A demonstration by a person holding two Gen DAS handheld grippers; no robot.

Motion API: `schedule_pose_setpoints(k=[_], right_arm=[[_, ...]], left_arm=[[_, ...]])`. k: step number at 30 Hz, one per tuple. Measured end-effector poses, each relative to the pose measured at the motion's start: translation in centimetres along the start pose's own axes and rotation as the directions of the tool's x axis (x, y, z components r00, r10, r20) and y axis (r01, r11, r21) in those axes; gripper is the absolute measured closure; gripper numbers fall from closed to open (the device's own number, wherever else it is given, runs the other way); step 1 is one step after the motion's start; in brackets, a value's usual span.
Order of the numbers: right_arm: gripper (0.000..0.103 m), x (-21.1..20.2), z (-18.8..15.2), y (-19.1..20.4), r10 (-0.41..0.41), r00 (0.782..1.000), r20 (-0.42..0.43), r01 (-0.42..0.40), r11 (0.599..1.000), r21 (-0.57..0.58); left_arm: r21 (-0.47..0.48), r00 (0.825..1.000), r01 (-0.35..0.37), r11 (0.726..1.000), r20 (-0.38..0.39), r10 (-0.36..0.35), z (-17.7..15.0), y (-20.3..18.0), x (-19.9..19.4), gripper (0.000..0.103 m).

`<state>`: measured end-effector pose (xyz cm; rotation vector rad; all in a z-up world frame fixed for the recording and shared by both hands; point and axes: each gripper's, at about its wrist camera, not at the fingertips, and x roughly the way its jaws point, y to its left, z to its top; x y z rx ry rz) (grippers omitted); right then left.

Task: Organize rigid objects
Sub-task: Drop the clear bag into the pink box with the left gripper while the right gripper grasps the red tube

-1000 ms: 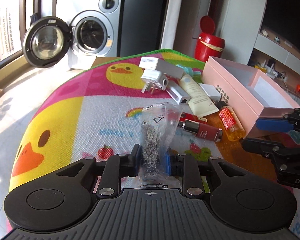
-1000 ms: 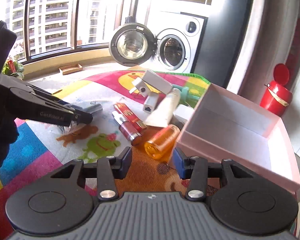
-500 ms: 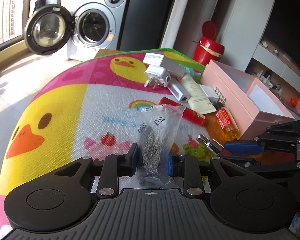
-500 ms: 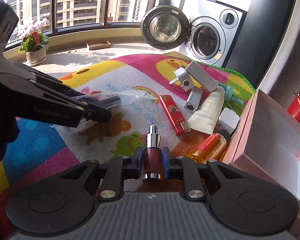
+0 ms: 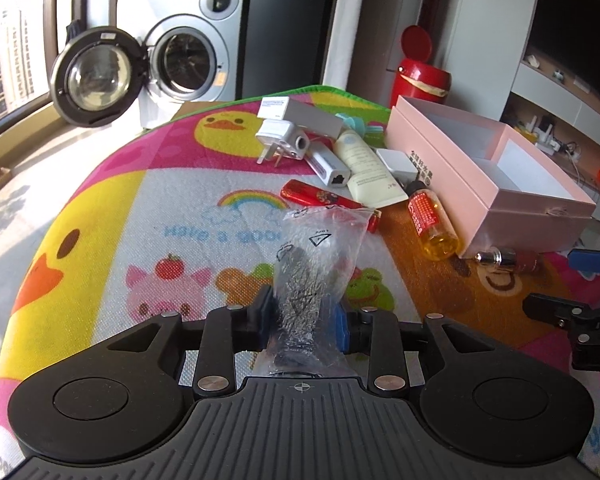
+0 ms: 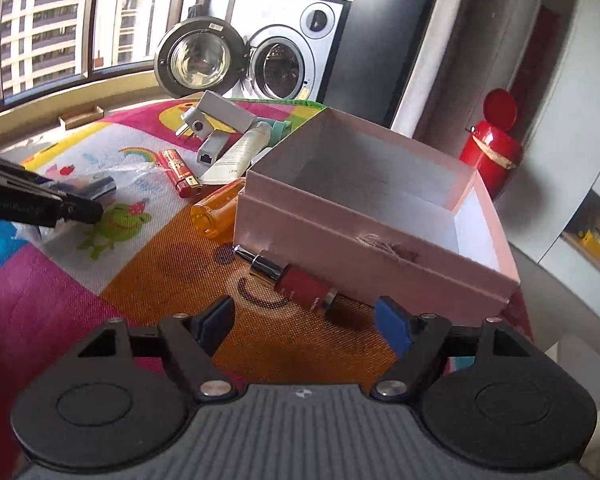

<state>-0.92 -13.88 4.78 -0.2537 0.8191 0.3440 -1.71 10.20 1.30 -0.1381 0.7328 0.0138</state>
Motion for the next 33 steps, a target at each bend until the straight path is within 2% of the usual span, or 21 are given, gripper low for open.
schedule_pose_setpoints(k=[2,4,7,10,11,12,16,19,22,24,27,28,31,33], right_arm=[[0.019,0.8,-0.2,-0.4,0.042,0.998,-0.038,-0.034,0.983,0.182],[0.019,1.9,-0.3,0.0,0.049,0.997,-0.059,-0.032,0.965,0.259],[0.017,2.8,0.3,1.3,-0.025,0.999,-0.037,0.034,0.965,0.262],[0.016,4.4,1.2,1.6,-0.056,0.997,-0.048,0.067,0.958,0.278],[0.017,4.7,1.4,1.5,-0.069,0.996,-0.047,0.08,0.956,0.281],[0.022,4.9,1.6,1.2,-0.074,0.996,-0.048,0.085,0.953,0.291],[0.025,3.9,1.5,0.0,-0.05,0.998,-0.028,0.055,0.963,0.263],[0.025,1.0,0.9,-0.9,-0.022,1.0,0.021,0.017,0.982,0.188],[0.025,-2.3,0.2,-2.1,0.021,0.998,0.062,-0.029,0.992,0.126],[0.025,-5.1,0.2,-3.3,0.011,0.994,0.109,-0.022,0.995,0.099],[0.025,-8.5,1.0,-5.0,-0.035,0.978,0.205,0.018,0.996,0.085],[0.025,-9.5,1.6,-5.5,-0.05,0.969,0.242,0.03,0.996,0.084],[0.025,-10.9,4.8,-7.0,-0.108,0.933,0.342,0.086,0.993,0.08],[0.024,-10.3,7.1,-7.8,-0.118,0.921,0.372,0.091,0.992,0.09]], left_arm=[[-0.009,1.0,0.002,1.0,0.016,-0.002,-0.5,0.0,-0.3,0.07],[0.023,0.999,-0.005,1.0,0.038,0.005,-1.2,-0.3,-0.6,0.07],[0.076,0.998,-0.022,0.997,0.059,0.018,-1.7,-0.9,-0.9,0.069],[0.026,0.998,-0.022,0.999,0.059,0.021,-1.5,-0.6,-0.8,0.069],[0.01,0.998,-0.024,1.0,0.06,0.023,-1.4,-0.5,-0.9,0.073],[0.006,0.998,-0.022,1.0,0.061,0.022,-1.3,-0.5,-0.9,0.074],[0.055,0.996,0.056,0.997,0.068,-0.06,-1.7,-0.6,-1.6,0.078],[0.133,0.987,0.137,0.982,0.068,-0.147,-2.1,-1.8,-3.0,0.078],[0.181,0.966,0.234,0.955,0.072,-0.25,-1.2,-3.4,-4.9,0.079],[0.219,0.944,0.274,0.936,0.125,-0.306,1.0,-4.8,-6.5,0.079],[0.273,0.908,0.281,0.92,0.234,-0.347,5.7,-7.1,-8.1,0.078],[0.296,0.891,0.282,0.912,0.272,-0.364,8.0,-8.3,-8.4,0.078],[0.321,0.861,0.301,0.898,0.314,-0.401,14.2,-11.2,-7.3,0.077],[0.3,0.849,0.342,0.891,0.307,-0.429,17.5,-12.9,-5.4,0.076]])
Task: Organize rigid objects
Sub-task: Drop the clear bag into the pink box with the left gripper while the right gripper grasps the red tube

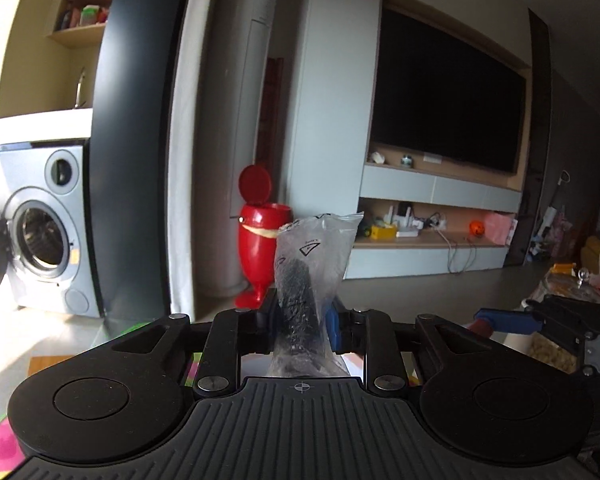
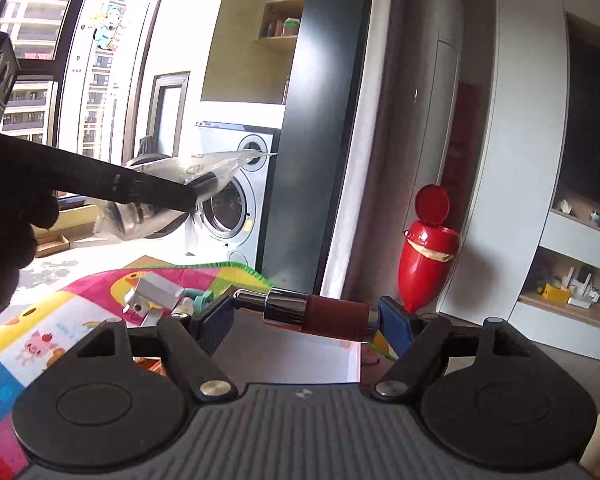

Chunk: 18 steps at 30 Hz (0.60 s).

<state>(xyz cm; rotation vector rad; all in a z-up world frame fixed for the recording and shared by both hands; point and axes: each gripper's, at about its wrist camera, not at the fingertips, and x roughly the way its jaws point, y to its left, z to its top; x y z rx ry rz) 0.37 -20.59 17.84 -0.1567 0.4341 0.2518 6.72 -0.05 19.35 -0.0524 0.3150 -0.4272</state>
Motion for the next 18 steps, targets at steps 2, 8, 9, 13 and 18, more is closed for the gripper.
schedule_pose_setpoints(k=[2,8,9,13,18], right_arm=[[0.019,2.6,1.5,-0.8,0.026,1.0,-0.009,-0.026,0.999,0.032],[0.019,5.5,-2.4,-0.5,0.11,0.981,-0.157,-0.095,0.99,0.103],[0.019,5.3,-3.8,0.2,0.104,0.979,-0.174,-0.092,0.993,0.074],[0.019,4.4,-8.6,2.4,0.067,0.97,-0.234,-0.078,0.996,-0.038],[0.019,4.0,-10.4,4.6,0.134,0.951,-0.28,-0.146,0.989,-0.023]], left_arm=[[-0.044,1.0,0.004,0.999,-0.018,-0.004,1.0,0.6,3.1,0.075],[-0.135,0.982,-0.066,0.989,-0.183,0.04,-3.2,4.0,4.5,0.076],[-0.131,0.977,-0.085,0.988,-0.205,0.057,-4.3,4.5,4.1,0.076],[-0.164,0.948,-0.124,0.979,-0.311,0.068,-9.0,7.3,3.1,0.076],[-0.226,0.917,-0.227,0.947,-0.379,0.129,-13.5,11.2,1.0,0.076]])
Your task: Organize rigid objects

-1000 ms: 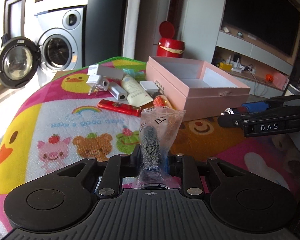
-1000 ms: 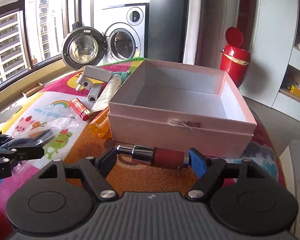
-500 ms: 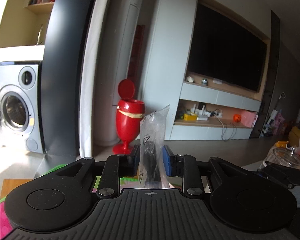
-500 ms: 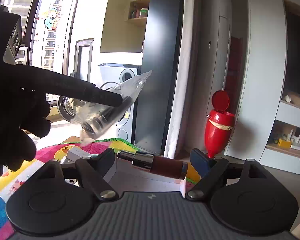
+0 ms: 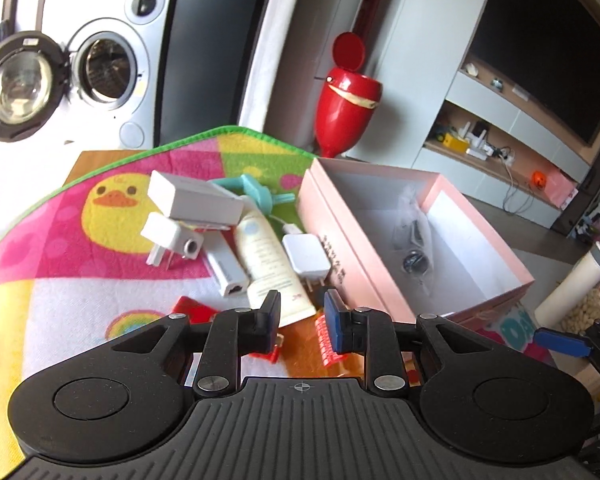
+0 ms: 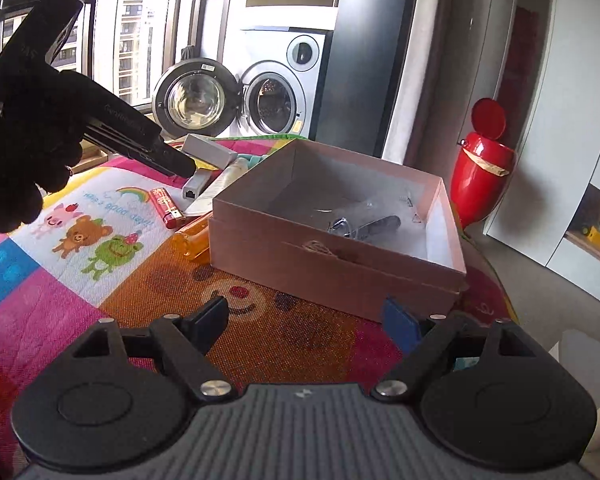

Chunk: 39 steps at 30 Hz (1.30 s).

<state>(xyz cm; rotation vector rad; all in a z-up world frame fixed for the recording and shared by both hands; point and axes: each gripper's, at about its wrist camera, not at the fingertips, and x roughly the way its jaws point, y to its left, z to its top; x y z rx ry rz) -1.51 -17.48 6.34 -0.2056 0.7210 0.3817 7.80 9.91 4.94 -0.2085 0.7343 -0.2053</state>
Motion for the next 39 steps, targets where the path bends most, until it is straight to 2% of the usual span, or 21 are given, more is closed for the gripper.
schedule_pose_setpoints(k=[4,5,7,8,9,11,13,15,17,20,26,31,35,39], right_arm=[[0.02,1.4,0.8,1.7,0.068,0.998,-0.019,-0.067,0.996,0.063],[0.023,2.2,1.3,2.4,0.089,0.996,-0.023,-0.087,0.992,0.087],[0.035,3.6,2.1,3.7,0.115,0.993,-0.037,-0.11,0.986,0.122],[0.044,4.7,2.6,4.6,0.129,0.99,-0.057,-0.12,0.983,0.139],[0.048,5.4,3.0,5.3,0.141,0.987,-0.074,-0.129,0.981,0.146],[0.048,6.8,3.5,6.8,0.149,0.983,-0.105,-0.134,0.981,0.138],[0.048,7.0,3.2,7.9,0.136,0.984,-0.116,-0.125,0.988,0.092],[0.048,6.4,2.5,8.3,0.124,0.986,-0.11,-0.119,0.992,0.046],[0.048,5.4,1.6,8.0,0.112,0.987,-0.117,-0.111,0.994,0.016],[0.048,3.9,0.7,7.2,0.104,0.986,-0.127,-0.107,0.994,-0.016],[0.048,2.4,0.2,7.2,0.092,0.989,-0.113,-0.104,0.989,-0.103],[0.048,3.0,0.6,7.4,0.107,0.986,-0.128,-0.121,0.987,-0.109],[0.048,3.2,0.8,7.3,0.109,0.986,-0.127,-0.123,0.987,-0.107],[0.048,3.1,1.3,7.3,0.114,0.987,-0.11,-0.126,0.986,-0.109]], left_arm=[[-0.121,0.99,-0.126,0.985,0.045,0.133,-1.0,3.4,-1.2,0.077],[-0.152,0.986,-0.149,0.977,0.057,0.159,-1.2,4.2,-1.7,0.077],[-0.184,0.983,-0.152,0.971,0.076,0.168,-1.4,5.0,-2.3,0.077],[-0.187,0.985,-0.139,0.973,0.078,0.156,-1.4,5.1,-2.4,0.077],[-0.184,0.99,-0.106,0.977,0.07,0.12,-1.3,5.0,-2.4,0.077],[-0.171,1.0,-0.016,0.985,0.023,0.021,-1.0,3.8,-1.7,0.077],[-0.143,0.998,0.06,0.988,-0.014,-0.063,-0.9,2.5,-0.5,0.077],[-0.097,0.994,0.093,0.991,-0.041,-0.098,-1.0,0.9,0.8,0.077],[-0.053,0.994,0.089,0.995,-0.065,-0.092,-0.9,-0.5,2.3,0.077],[0.002,0.995,0.086,0.996,-0.059,-0.086,-0.8,-2.0,4.0,0.072],[0.021,0.993,0.096,0.995,-0.067,-0.094,-1.2,-2.7,4.3,0.073],[-0.019,0.985,0.131,0.991,-0.114,-0.132,-2.0,-1.8,4.2,0.07],[-0.011,0.985,0.137,0.99,-0.108,-0.138,-3.4,-1.0,2.4,0.071],[-0.033,0.99,0.107,0.994,-0.089,-0.109,-5.8,1.5,-1.4,0.071]])
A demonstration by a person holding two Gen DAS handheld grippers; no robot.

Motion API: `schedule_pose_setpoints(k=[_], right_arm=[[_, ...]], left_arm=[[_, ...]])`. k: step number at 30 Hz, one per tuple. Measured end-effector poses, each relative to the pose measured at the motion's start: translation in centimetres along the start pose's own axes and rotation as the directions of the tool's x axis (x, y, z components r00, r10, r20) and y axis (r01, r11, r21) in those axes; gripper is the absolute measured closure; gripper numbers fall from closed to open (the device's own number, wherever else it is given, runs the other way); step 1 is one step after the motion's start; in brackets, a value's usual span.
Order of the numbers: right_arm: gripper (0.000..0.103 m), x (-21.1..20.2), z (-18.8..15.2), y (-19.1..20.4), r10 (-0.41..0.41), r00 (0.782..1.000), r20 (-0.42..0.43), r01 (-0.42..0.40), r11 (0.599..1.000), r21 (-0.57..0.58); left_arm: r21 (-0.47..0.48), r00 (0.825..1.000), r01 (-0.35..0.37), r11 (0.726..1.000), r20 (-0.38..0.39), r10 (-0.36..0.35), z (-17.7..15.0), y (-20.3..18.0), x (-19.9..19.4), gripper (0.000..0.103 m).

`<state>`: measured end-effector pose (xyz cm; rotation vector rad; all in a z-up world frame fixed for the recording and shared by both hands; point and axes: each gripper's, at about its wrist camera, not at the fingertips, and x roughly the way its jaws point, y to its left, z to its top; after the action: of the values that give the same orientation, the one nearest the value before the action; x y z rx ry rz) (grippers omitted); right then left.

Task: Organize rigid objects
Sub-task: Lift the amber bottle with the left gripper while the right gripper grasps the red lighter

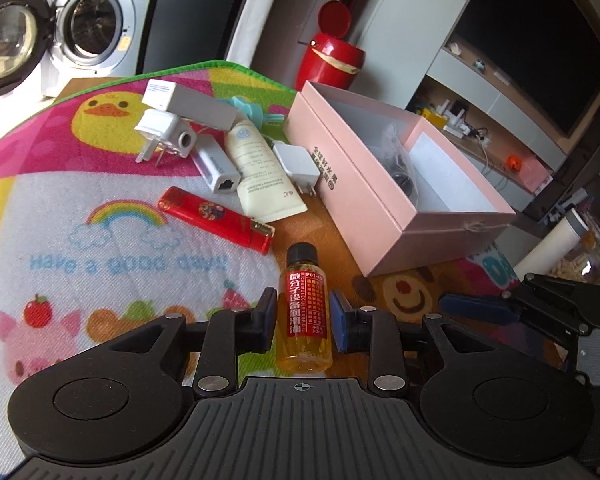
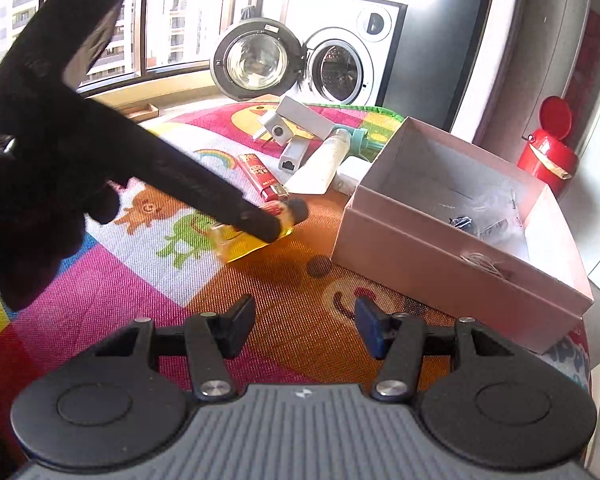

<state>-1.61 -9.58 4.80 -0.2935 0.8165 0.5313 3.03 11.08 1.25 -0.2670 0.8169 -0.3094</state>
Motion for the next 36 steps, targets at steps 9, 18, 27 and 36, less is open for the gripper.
schedule_pose_setpoints(k=[9,18,27,36], right_arm=[[0.055,3.8,6.6,2.2,0.106,0.993,0.058,-0.103,0.993,-0.056],[0.076,11.6,10.4,2.8,0.071,0.996,-0.054,-0.073,0.996,-0.04],[0.08,4.6,4.7,3.3,0.172,0.981,-0.091,-0.182,0.976,-0.119],[0.062,1.0,1.0,0.2,0.025,0.997,-0.067,-0.036,0.986,-0.162]], left_arm=[[-0.147,0.989,-0.116,0.982,0.069,0.128,-2.7,3.9,-5.0,0.071],[-0.143,0.992,-0.095,0.985,0.07,0.106,-3.2,4.1,-4.4,0.07],[-0.097,0.987,-0.109,0.989,0.109,0.12,-4.3,3.0,-4.4,0.071],[-0.111,0.991,-0.092,0.99,0.089,0.102,-3.9,1.0,-2.9,0.07]])
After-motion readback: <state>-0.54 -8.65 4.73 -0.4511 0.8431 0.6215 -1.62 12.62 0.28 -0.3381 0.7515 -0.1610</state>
